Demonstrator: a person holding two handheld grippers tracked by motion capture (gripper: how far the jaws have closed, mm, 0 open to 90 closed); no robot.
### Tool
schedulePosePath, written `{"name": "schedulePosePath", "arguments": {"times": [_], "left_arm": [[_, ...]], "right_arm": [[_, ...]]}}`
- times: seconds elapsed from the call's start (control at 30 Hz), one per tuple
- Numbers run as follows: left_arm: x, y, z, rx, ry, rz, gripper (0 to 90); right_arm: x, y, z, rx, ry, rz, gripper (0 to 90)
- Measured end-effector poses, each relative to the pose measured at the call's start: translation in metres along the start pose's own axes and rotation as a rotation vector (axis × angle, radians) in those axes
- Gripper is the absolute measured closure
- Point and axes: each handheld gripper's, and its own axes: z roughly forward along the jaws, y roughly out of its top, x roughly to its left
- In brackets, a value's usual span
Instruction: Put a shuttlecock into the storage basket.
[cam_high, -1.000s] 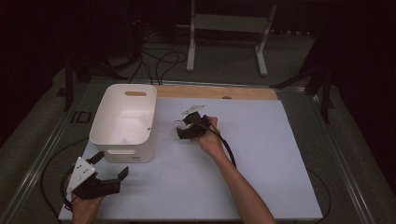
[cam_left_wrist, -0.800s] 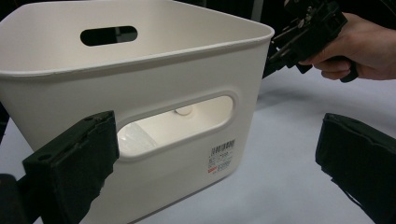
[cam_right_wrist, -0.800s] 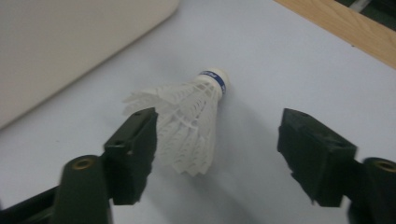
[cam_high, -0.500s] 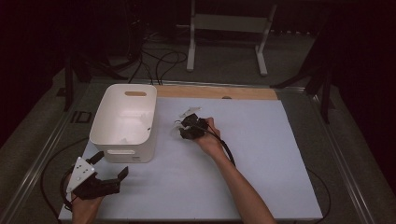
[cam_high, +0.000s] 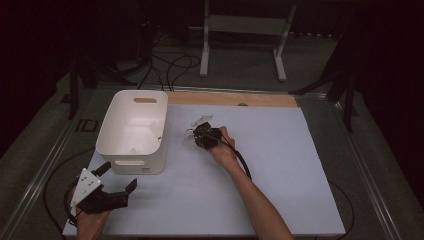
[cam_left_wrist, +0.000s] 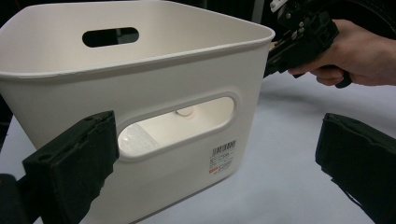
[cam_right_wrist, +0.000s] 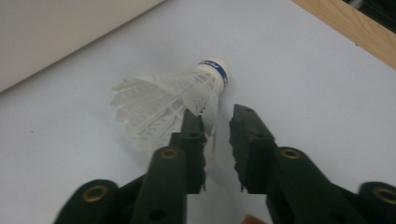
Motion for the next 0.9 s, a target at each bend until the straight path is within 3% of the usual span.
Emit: {"name": "schedulePosePath", "arguments": {"times": [0.17,0.9], "left_arm": [[0.000,0.000,0.000,-0.001,-0.001,0.000,0.0],[-0.001,0.000,0.001,0.000,-0.002,0.002,0.0]], "right_arm": [[-0.001,0.001,-0.002,-0.017,0.012,0.020,89.3],[0.000,0.002,-0.019,-0.041,0.007,0.009,89.8]]}}
